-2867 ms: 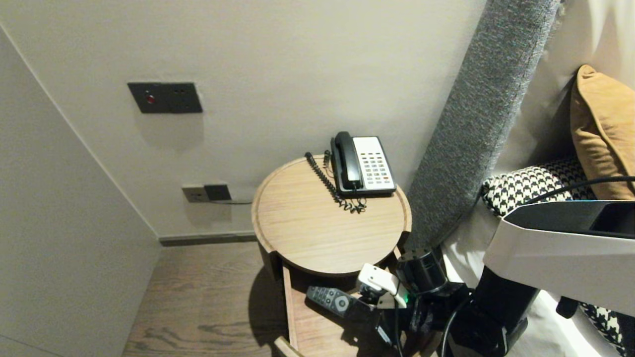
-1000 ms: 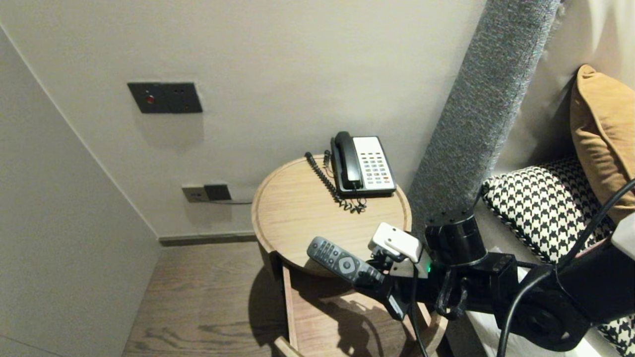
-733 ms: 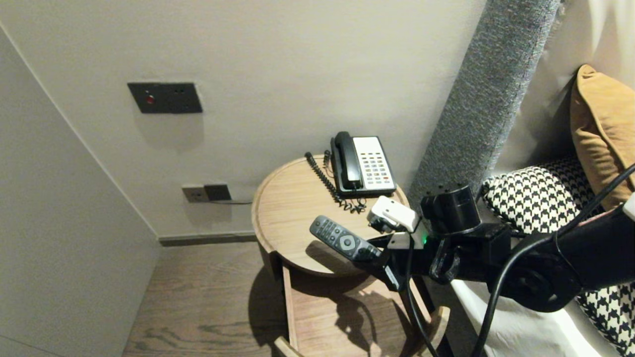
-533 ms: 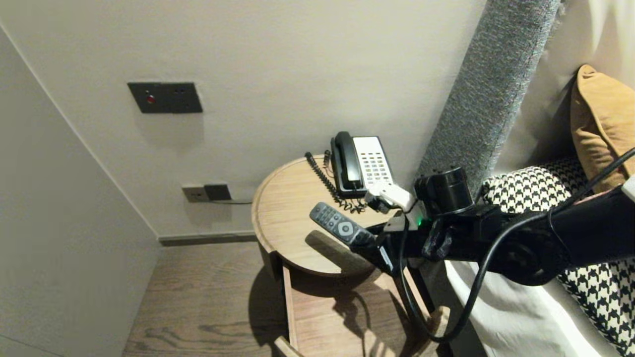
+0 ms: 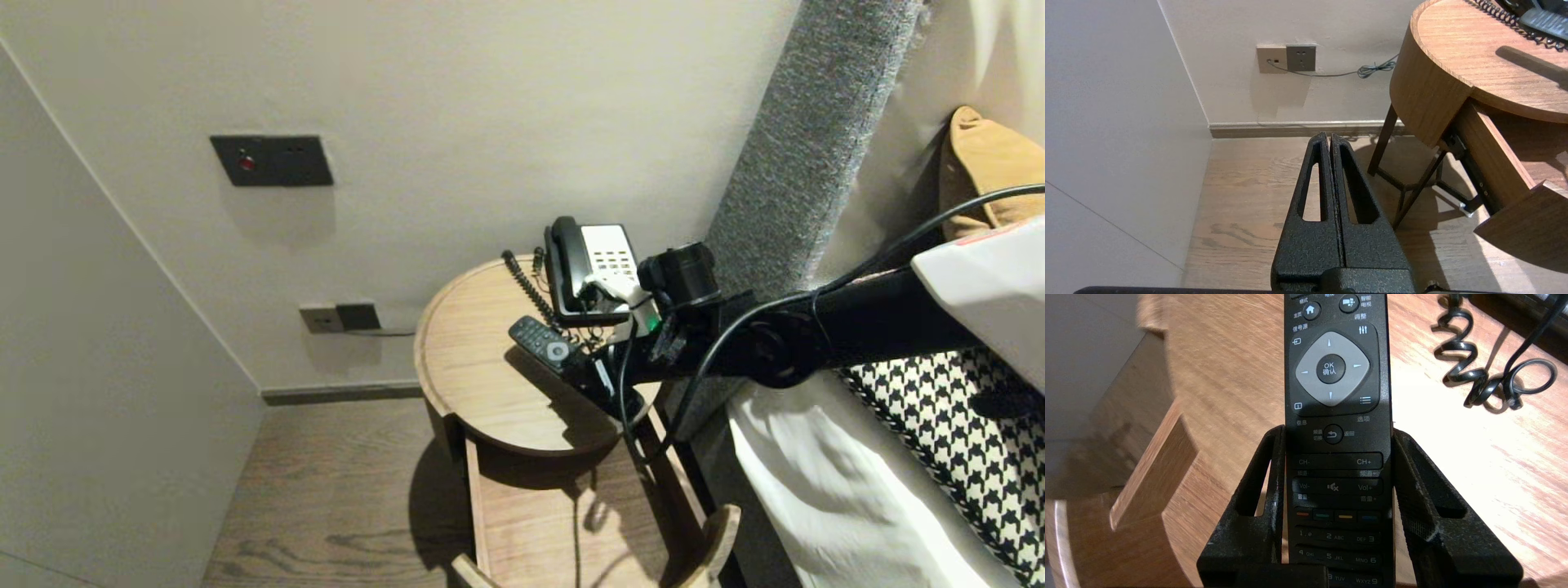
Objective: Take the remote control out of the drawer one by one and place them on the table
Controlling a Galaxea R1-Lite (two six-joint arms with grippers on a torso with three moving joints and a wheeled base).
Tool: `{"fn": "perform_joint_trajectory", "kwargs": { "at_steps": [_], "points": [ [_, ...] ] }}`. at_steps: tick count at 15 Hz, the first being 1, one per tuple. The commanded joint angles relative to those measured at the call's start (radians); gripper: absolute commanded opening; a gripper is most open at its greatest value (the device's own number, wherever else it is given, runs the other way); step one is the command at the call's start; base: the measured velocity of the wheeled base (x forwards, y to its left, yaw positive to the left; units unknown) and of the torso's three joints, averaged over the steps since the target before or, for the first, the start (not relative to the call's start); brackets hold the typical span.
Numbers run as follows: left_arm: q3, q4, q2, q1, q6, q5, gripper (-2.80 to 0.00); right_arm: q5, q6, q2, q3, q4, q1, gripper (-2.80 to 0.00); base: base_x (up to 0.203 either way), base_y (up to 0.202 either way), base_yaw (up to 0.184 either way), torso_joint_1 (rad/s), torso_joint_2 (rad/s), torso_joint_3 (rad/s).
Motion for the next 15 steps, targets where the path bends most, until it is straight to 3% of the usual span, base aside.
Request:
{"fn": "perform_joint_trajectory", "kwargs": {
  "at_steps": [1,4,15],
  "points": [
    [0.000,-0.001,0.000,0.001,0.000,0.000,-2.80,0.002,0.047,0.054,-0.042,0.009,-0.004,-2.80,0.000,0.000,0.000,0.000,0.00,0.000],
    [0.000,-0.001,-0.002,0.001,0.000,0.000,-2.80,0.000,0.155,0.082,-0.076,0.011,0.003,-2.80,0.000,0.000,0.000,0.000,0.00,0.000],
    [0.000,0.000,0.000,0.001,0.000,0.000,-2.80,0.000,0.152,0.119,-0.052,0.003,0.008,-2.80,0.000,0.000,0.000,0.000,0.00,0.000]
  ]
}}
